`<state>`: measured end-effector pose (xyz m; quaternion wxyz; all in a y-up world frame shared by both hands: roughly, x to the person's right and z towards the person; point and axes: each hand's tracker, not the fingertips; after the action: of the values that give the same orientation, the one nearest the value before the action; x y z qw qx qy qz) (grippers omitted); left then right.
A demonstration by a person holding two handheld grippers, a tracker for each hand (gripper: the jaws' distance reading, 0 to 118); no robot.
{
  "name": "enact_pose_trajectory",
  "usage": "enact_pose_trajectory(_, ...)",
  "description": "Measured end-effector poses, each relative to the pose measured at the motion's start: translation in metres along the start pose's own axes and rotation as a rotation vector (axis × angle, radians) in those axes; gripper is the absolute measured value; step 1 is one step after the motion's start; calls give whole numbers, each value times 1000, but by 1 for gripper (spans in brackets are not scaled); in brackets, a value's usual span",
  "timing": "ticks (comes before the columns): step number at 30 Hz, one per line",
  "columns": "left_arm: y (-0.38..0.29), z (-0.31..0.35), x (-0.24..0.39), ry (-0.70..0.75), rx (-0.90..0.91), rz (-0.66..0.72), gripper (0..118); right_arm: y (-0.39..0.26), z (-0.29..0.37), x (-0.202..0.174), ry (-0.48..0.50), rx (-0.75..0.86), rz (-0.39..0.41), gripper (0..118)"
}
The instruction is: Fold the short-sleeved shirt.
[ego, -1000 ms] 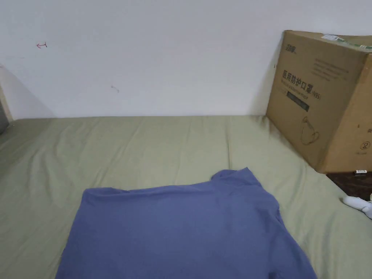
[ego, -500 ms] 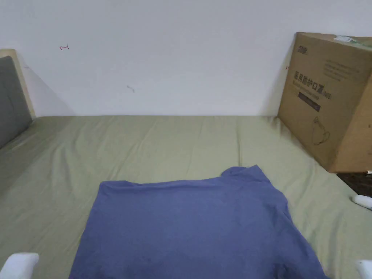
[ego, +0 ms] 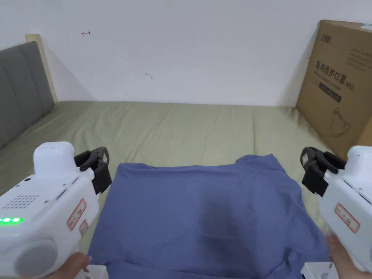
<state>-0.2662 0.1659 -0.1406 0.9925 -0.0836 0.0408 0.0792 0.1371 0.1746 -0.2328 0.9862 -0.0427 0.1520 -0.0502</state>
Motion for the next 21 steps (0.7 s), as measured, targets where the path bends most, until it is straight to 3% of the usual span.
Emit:
enact_pose_trajectory(5,3,-6,2,19,23,16,0,5,-15,3,19,-20,-61,2)
enact_pose_trajectory(7,5,-15,-2,17,-72,2,0,3,-21,6,48,-81,-97,2)
enact_pose_trajectory(10,2,-42,-31,-92,-421,107,0,-6,-25,13,49,-150,-103,2)
enact_pose_trajectory(13,-32,-71,-63,-29,-887,182,0,-17,-21,21,87,-231,-85,2)
enact_pose_trajectory(15,-66,-73,-76,3,-944,111,2,-26,-18,26,97,-277,-72,2)
enact_pose_trajectory(16,-78,-73,-81,24,-973,91,21,-31,-15,27,96,-303,-60,2)
enact_pose_trajectory(18,-106,-75,-92,91,-1018,116,110,-42,-12,33,91,-351,-41,2)
enact_pose_trajectory(19,-119,-73,-99,89,-1026,139,118,-47,-11,35,91,-366,-39,2)
enact_pose_trajectory(21,-134,-75,-105,89,-975,156,115,-57,-7,40,88,-398,-45,2)
